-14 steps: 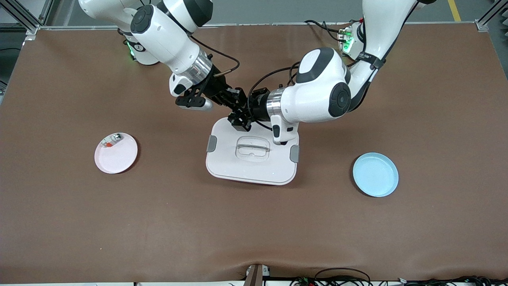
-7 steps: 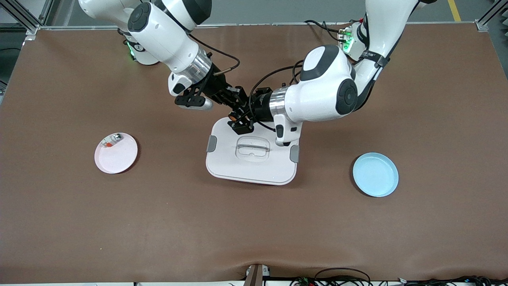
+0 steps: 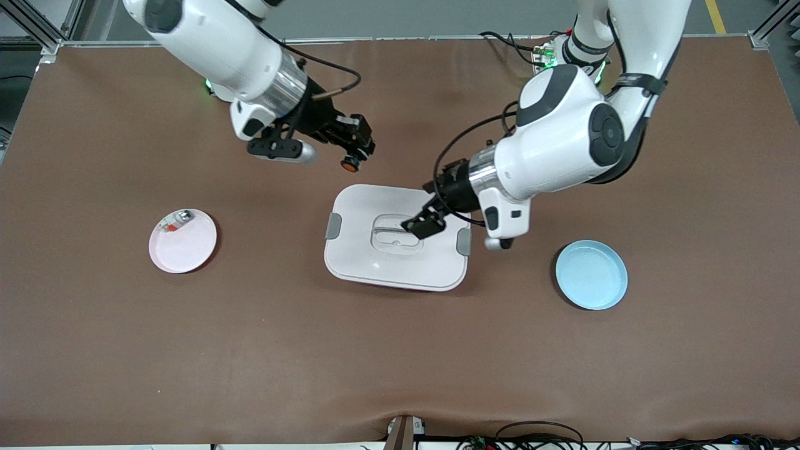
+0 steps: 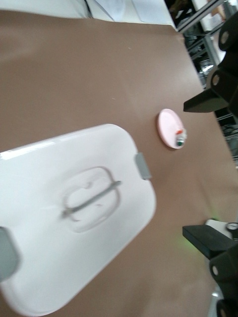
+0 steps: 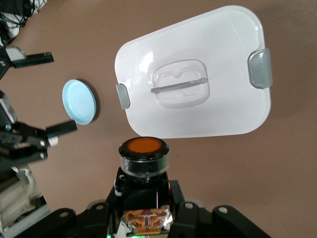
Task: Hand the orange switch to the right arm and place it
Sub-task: 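Open the left gripper and pull both grippers apart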
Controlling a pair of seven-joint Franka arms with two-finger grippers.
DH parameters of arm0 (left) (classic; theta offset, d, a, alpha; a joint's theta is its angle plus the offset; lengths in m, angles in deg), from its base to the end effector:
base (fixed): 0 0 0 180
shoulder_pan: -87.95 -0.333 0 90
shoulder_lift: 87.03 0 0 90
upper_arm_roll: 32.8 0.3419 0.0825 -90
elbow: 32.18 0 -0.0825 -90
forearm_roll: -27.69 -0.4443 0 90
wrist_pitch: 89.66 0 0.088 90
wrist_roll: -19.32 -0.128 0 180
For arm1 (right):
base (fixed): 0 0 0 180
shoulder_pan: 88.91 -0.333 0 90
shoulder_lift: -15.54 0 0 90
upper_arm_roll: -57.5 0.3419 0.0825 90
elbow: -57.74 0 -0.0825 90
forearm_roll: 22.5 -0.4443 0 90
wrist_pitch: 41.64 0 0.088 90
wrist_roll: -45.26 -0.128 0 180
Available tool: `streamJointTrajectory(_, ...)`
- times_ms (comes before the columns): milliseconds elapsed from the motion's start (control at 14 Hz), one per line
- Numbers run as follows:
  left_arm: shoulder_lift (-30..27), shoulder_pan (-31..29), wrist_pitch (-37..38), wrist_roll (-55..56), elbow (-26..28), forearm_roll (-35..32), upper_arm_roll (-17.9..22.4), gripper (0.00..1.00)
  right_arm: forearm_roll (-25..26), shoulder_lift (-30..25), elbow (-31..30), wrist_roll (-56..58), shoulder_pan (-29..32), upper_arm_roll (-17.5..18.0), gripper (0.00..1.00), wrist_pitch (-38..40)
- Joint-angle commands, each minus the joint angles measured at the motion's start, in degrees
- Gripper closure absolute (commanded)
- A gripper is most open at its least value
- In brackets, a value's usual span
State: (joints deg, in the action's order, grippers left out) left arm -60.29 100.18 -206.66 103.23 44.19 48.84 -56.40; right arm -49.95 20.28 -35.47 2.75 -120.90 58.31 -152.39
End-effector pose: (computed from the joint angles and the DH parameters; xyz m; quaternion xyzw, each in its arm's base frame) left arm 0.6620 -0.4323 0.5116 0.8327 0.4711 -0.1557 0.2461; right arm 0.5475 0.4010 0.5918 -0.9568 0.1404 0.0551 0.2486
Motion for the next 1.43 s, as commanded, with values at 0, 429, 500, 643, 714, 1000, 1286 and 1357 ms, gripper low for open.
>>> streamJointTrajectory(0, -1.68, -0.98, 0.55, 0.11, 0.45, -11.25, -0.04, 0.0, 0.56, 0.44, 4.52, 8.2, 3.86, 0.59, 1.0, 7.89)
streamJointTrajectory(429, -2.03, -6.95, 8.35, -12.61, 0.89, -24.38, -0.04, 0.0, 13.18, -2.54, 6.37, 30.79, 8.0, 0.51, 1.0, 25.56)
streamJointTrajectory(500, -2.3, -7.66, 10.02, -14.72, 0.89, -26.67, -0.04, 0.0, 16.18, -3.07, 6.37, 35.44, 8.26, 0.51, 1.0, 27.59)
streamJointTrajectory(643, -2.91, -8.89, 12.75, -16.84, 0.89, -31.41, -0.04, 0.0, 20.75, -4.3, 5.85, 46.94, 9.93, 0.59, 1.0, 29.88)
streamJointTrajectory(714, -3.09, -9.76, 13.89, -19.63, 0.8, -33.52, 0.04, 0.0, 22.86, -4.39, 5.67, 53.35, 10.54, 0.51, 1.0, 30.85)
streamJointTrajectory(1000, -5.02, -13.81, 16.98, -26.42, 0.89, -36.18, -0.04, 0.0, 29.72, -6.67, 1.11, 72.71, 14.15, 0.51, 1.0, 29.38)
streamJointTrajectory(1286, -7.74, -17.06, 20.41, -35.72, 0.89, -36.18, -0.04, 0.0, 32.81, -13.08, -13.36, 87.93, 17.92, 0.51, 1.0, 15.61)
streamJointTrajectory(1357, -8.88, -18.11, 20.67, -38.01, 1.06, -36.18, -0.13, 0.0, 33.34, -14.14, -16.89, 90.92, 19.24, 0.51, 1.0, 12.09)
